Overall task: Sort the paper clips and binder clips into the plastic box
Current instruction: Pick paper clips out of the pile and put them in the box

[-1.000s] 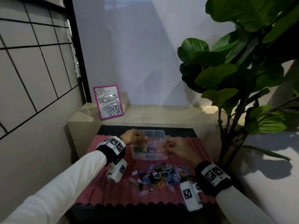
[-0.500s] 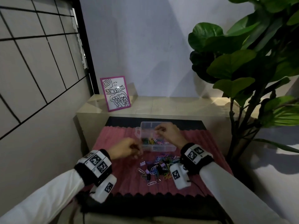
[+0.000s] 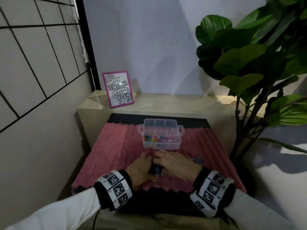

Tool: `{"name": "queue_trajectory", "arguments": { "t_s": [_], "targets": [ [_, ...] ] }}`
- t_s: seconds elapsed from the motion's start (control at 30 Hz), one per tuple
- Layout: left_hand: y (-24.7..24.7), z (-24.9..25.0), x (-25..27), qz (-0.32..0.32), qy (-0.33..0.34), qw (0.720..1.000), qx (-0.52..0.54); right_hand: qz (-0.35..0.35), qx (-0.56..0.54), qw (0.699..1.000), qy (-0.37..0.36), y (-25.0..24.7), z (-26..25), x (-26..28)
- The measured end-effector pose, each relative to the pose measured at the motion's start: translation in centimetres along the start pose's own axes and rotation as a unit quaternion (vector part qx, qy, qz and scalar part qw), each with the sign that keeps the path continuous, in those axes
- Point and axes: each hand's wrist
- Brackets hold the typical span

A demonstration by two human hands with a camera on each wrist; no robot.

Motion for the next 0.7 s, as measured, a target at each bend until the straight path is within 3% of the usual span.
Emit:
{"name": "queue_trajectory", "arguments": {
  "t_s": [0.17, 0.47, 0.6, 0.7],
  "targets": [
    [-1.7, -1.6, -0.8, 0.02, 0.046, 0.998, 0.042, 0.015, 0.02, 1.0, -0.008, 0.3, 0.7, -1.2],
    [-1.8, -5.1, 0.0, 0.017, 0.024, 0.967, 0.252, -0.001, 0.009, 0.999, 0.05, 0.0, 0.8, -0.7],
    [-2.0, -5.7, 0.1, 0.0, 0.041, 0.966, 0.256, -0.019, 0.011, 0.998, 0.063, 0.0, 1.1, -0.2],
    [-2.2, -6.0, 0.2, 0.008, 0.046, 0.965, 0.259, 0.021, 0.027, 0.998, 0.045, 0.2, 1.6, 0.4]
  ]
}}
Point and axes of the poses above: each hand's wrist, its own x-axis away from the middle knuckle, its own y-axis out of the palm, z = x × y, and after that the axes turned 7 degrees about -x, right-handed
